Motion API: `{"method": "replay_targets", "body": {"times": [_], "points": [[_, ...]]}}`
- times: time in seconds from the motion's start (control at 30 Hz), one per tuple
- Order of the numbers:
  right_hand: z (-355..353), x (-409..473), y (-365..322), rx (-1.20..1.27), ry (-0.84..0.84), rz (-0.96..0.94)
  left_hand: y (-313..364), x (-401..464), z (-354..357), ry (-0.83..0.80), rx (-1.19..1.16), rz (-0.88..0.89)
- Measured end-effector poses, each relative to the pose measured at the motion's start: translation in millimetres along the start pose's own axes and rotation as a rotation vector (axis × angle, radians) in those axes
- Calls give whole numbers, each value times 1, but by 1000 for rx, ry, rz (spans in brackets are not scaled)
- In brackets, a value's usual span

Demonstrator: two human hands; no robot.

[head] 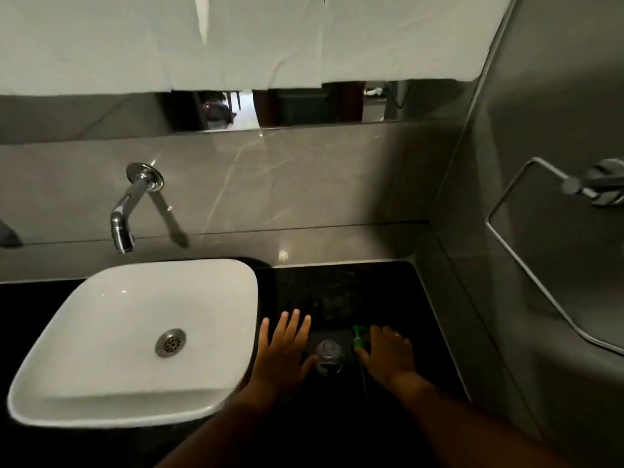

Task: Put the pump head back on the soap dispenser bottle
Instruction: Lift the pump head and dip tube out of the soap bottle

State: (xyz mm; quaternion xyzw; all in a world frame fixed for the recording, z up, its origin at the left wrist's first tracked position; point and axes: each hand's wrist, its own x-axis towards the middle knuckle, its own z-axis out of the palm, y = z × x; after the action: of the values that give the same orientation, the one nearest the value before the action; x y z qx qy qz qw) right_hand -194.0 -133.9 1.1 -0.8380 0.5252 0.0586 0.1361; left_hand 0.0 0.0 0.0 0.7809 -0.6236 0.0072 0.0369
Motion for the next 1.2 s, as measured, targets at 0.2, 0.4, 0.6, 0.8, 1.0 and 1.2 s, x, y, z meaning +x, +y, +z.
{"method": "replay_targets", "body": {"times": [0.2,0.4,0.6,0.8,1.0,1.2], "points": [[19,27,-5,187,-150,115,7,-8,23,0,-176,-21],[28,42,-8,253,-103,101,18,-12,40,-56,-298,23],[34,46,-4,374,-104,162,22,8,41,-113,-571,-152],[15,52,-4,713,-50,185,-8,29,32,-293,-573,-68],[-60,65,-35,1101,188,-1,-13,23,36,-338,-693,-171],[-94,62,-58,1311,271,-205,-2,20,34,-354,-752,-209]]}}
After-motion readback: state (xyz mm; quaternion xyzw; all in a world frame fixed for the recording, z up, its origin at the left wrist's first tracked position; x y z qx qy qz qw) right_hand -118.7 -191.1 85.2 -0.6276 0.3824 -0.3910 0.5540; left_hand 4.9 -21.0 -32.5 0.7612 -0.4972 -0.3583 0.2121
